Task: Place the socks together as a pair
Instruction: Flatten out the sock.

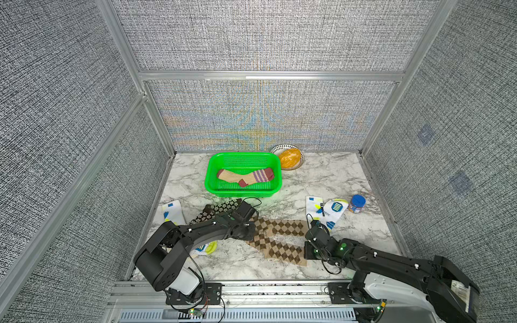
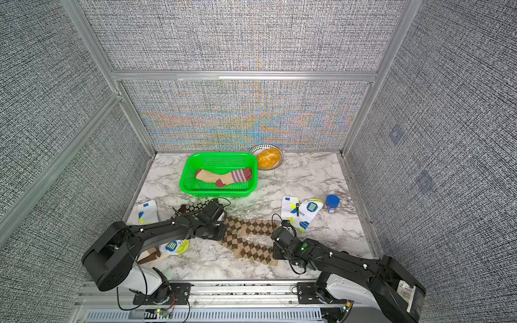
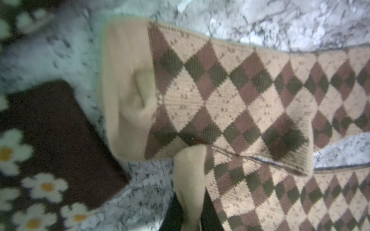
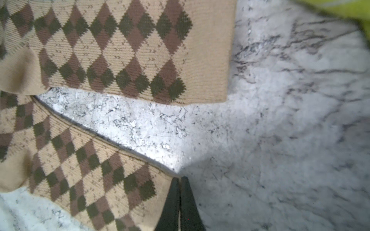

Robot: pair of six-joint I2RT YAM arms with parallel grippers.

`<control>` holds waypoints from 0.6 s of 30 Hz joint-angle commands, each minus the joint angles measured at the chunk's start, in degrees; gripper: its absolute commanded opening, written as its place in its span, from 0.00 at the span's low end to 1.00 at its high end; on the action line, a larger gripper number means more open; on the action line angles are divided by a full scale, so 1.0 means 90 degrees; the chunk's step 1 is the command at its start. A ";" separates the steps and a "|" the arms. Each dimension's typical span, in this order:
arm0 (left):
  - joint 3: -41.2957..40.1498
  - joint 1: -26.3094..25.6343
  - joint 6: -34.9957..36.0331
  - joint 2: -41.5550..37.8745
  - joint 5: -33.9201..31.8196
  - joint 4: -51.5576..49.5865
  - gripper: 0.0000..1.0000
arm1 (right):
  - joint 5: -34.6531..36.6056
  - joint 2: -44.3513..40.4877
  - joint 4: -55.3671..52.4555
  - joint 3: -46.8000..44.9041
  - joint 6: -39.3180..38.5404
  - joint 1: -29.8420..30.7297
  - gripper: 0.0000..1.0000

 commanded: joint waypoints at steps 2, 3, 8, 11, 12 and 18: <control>-0.0041 -0.0032 -0.0107 -0.0514 0.0273 -0.0350 0.10 | -0.0103 -0.0297 -0.0504 0.0190 0.0111 0.0038 0.00; -0.0051 -0.0053 -0.0136 -0.0634 0.0328 -0.0383 0.10 | -0.0098 -0.0393 -0.0562 0.0265 0.0102 0.0046 0.00; -0.0123 -0.0151 -0.0265 -0.1059 0.0390 -0.0557 0.09 | -0.0018 -0.0648 -0.0807 0.0451 -0.0026 0.0048 0.00; -0.0168 -0.0181 -0.0342 -0.1382 0.0429 -0.0656 0.08 | 0.0183 -0.0618 -0.0848 0.0641 -0.0148 0.0039 0.00; -0.0154 -0.0192 -0.0363 -0.1520 0.0422 -0.0716 0.08 | 0.0259 -0.0579 -0.0854 0.0752 -0.0213 0.0031 0.00; 0.0162 -0.0191 -0.0480 -0.2390 0.0459 -0.1129 0.08 | 0.0329 -0.0302 -0.1062 0.1665 -0.0886 -0.0296 0.00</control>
